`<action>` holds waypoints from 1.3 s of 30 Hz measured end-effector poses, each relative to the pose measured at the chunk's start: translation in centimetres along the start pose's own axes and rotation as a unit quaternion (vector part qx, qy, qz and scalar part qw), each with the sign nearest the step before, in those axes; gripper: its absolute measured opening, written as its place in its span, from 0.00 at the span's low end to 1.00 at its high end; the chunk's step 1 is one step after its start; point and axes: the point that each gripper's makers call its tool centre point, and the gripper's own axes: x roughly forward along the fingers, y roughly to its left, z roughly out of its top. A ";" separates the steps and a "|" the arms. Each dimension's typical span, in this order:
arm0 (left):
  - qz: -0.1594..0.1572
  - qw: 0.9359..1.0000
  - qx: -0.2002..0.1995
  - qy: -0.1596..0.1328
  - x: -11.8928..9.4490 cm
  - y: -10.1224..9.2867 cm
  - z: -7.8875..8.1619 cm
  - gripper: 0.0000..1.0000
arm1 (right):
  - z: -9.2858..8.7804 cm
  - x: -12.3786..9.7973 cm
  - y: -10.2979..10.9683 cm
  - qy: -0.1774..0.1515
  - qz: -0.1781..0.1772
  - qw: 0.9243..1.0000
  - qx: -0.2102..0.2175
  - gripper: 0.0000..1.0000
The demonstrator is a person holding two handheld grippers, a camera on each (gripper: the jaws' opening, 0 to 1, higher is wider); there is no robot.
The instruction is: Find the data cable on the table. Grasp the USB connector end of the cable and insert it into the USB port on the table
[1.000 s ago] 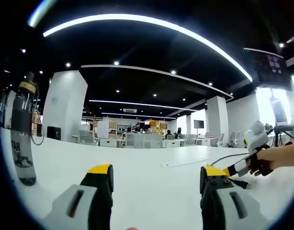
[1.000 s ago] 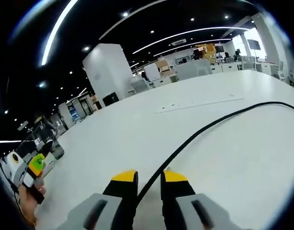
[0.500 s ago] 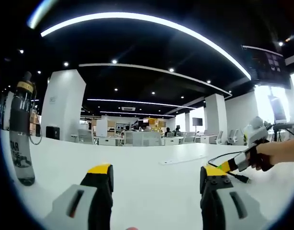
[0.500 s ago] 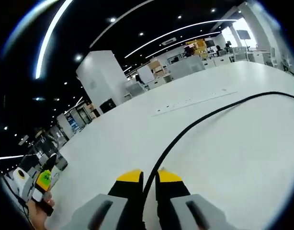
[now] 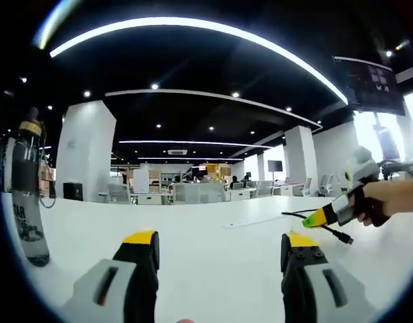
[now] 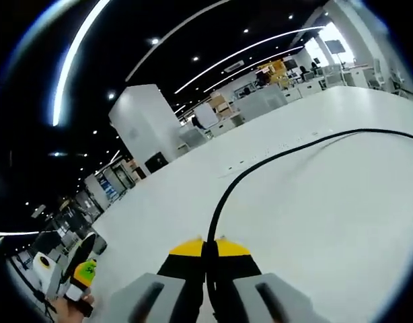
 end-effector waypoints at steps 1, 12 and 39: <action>0.000 1.000 0.002 0.001 0.0 0.0 -0.1 0.74 | 0.1 0.0 0.2 -0.002 0.002 1.000 0.002 0.06; -0.017 0.999 0.035 -0.020 0.1 -1.2 0.8 0.73 | 3.1 -0.4 4.0 -0.044 0.037 0.998 0.022 0.06; -0.042 0.941 0.313 -0.123 -1.5 -7.2 4.7 0.75 | 7.9 -5.0 18.3 -0.183 0.148 0.972 0.000 0.05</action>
